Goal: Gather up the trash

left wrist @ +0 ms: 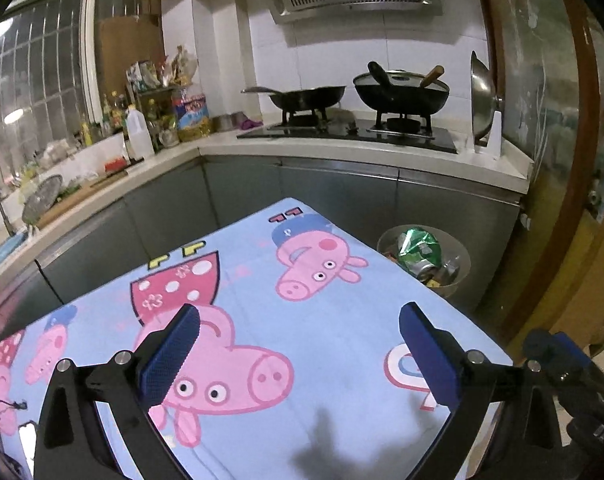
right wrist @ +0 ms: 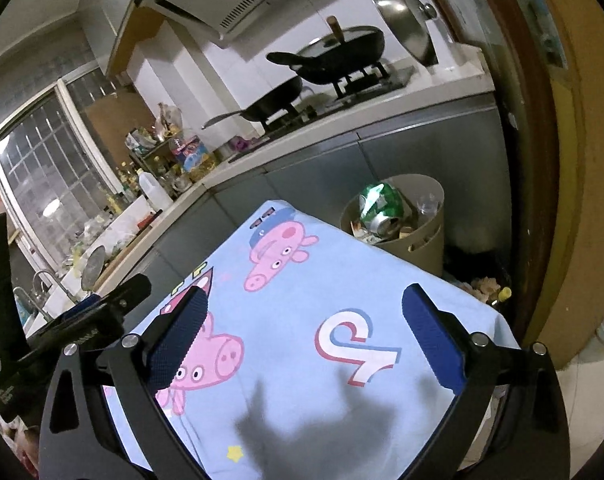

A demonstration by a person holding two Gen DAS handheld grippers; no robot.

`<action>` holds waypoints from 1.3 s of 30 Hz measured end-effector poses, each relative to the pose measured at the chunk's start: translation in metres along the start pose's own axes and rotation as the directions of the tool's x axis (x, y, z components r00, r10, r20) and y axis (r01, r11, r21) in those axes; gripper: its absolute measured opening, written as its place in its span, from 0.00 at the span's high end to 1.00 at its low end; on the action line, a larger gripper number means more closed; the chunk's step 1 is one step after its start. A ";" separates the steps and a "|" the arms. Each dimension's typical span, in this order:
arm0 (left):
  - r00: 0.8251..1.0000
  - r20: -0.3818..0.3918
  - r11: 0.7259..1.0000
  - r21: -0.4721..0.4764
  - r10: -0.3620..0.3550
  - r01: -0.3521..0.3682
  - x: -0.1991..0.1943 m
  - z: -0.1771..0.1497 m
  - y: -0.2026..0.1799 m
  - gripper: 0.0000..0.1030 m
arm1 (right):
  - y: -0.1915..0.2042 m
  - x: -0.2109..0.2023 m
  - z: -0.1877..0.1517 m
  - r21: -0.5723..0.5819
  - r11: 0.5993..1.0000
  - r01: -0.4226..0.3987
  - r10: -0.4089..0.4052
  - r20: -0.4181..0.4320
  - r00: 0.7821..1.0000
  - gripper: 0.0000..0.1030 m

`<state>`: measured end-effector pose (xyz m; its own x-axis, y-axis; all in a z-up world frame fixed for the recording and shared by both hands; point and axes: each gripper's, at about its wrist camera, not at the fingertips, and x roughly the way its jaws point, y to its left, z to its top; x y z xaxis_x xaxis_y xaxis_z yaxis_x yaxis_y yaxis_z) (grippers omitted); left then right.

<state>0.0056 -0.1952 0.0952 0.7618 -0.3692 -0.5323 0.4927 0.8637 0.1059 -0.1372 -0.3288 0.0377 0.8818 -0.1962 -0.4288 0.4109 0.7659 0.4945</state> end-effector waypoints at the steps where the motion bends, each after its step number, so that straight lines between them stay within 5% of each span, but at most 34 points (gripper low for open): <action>1: 1.000 0.002 1.000 0.006 0.006 -0.006 -0.001 0.000 -0.001 0.04 | 0.002 -0.002 0.000 -0.007 1.000 -0.003 0.003 0.004 1.000 0.06; 39: 0.996 0.013 0.992 0.091 0.091 -0.092 -0.004 0.003 0.003 0.04 | 0.010 -0.010 0.008 -0.043 0.999 0.031 -0.028 0.063 0.998 0.06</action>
<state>0.0053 -0.1917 0.1002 0.8090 -0.2930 -0.5096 0.4564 0.8595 0.2303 -0.1397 -0.3246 0.0531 0.8827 -0.2561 -0.3940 0.4278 0.7849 0.4482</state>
